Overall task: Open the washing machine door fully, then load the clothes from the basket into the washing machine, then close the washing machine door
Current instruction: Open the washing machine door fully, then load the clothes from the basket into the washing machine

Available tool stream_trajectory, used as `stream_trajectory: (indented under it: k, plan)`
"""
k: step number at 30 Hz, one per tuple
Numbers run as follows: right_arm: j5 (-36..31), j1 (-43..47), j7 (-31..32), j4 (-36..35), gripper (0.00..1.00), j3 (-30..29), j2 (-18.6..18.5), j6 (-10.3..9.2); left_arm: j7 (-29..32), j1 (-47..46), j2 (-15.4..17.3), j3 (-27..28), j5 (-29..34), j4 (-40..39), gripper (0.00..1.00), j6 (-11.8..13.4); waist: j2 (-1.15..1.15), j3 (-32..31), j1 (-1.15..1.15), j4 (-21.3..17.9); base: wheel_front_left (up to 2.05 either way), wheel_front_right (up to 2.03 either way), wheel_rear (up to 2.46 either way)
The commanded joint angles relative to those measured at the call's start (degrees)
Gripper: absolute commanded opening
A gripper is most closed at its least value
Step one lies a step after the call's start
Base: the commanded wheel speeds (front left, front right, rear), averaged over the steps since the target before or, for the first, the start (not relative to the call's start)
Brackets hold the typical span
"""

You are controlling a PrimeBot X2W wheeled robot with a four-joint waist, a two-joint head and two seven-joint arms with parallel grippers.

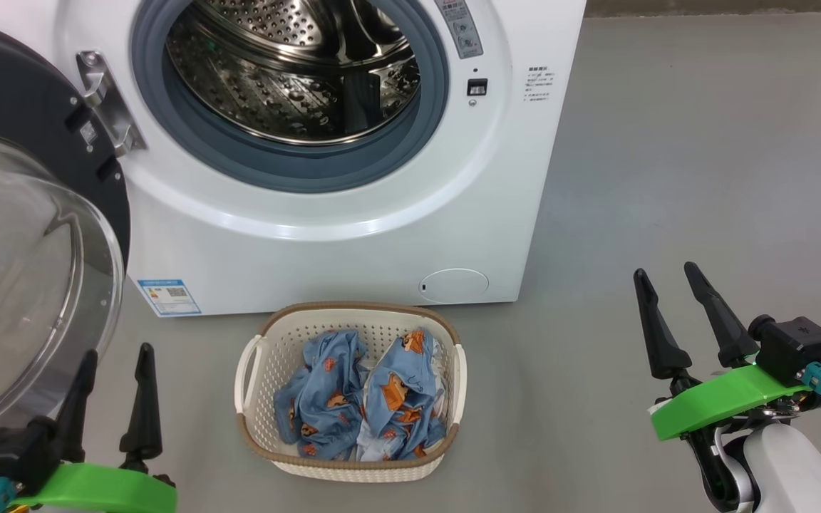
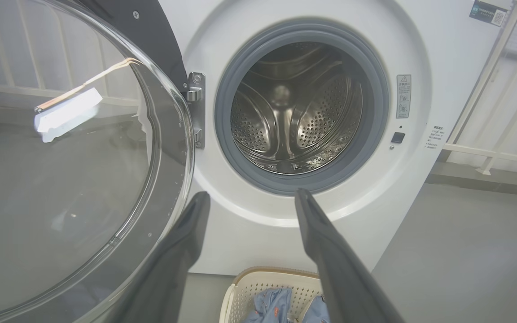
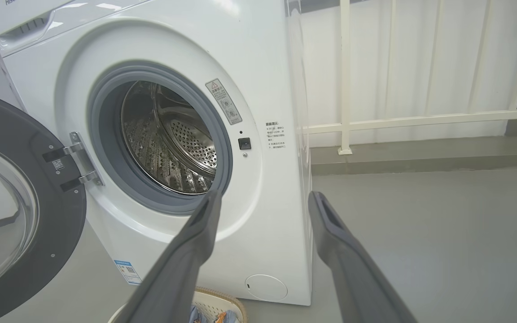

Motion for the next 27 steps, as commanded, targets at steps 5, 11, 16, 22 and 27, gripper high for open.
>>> stream_trajectory:
  k: [5, 11, 16, 22, 27]
  plan:
    - [-0.23, -1.56, -0.7, -1.06, 1.0, 0.8, -0.29, 0.43, -0.37, -2.17, 1.35, 1.95, -0.41, -0.59, 1.0, -0.05, 0.0, 0.05, 0.0, 0.08, 0.0, 0.0, 0.0]
    - [-0.22, -1.59, -0.7, -1.07, 1.0, 0.82, -0.16, 0.43, -0.37, -2.23, 1.5, 1.81, -0.47, -0.55, 1.0, 0.06, 0.0, 0.18, 0.0, 0.11, 0.0, 0.0, 0.0]
    - [-0.34, -1.58, -0.7, -1.12, 1.0, 0.81, -0.03, 0.43, -0.34, -2.31, 1.62, 1.66, -0.63, -0.55, 1.0, 0.08, 0.0, 0.3, 0.0, 0.17, 0.0, 0.0, 0.0]
    - [-0.47, -1.51, -0.7, -1.15, 1.0, 0.78, 0.04, 0.43, -0.25, -2.35, 1.68, 1.35, -0.79, -0.41, 1.0, 0.12, 0.0, 0.26, 0.0, 0.24, 0.0, 0.0, 0.0]
    - [-0.55, -1.38, -0.7, -1.14, 1.0, 0.8, 0.15, 0.43, -0.18, -2.31, 1.7, 1.12, -0.95, -0.32, 1.0, 0.18, 0.0, 0.1, 0.0, 0.28, 0.0, 0.0, 0.0]
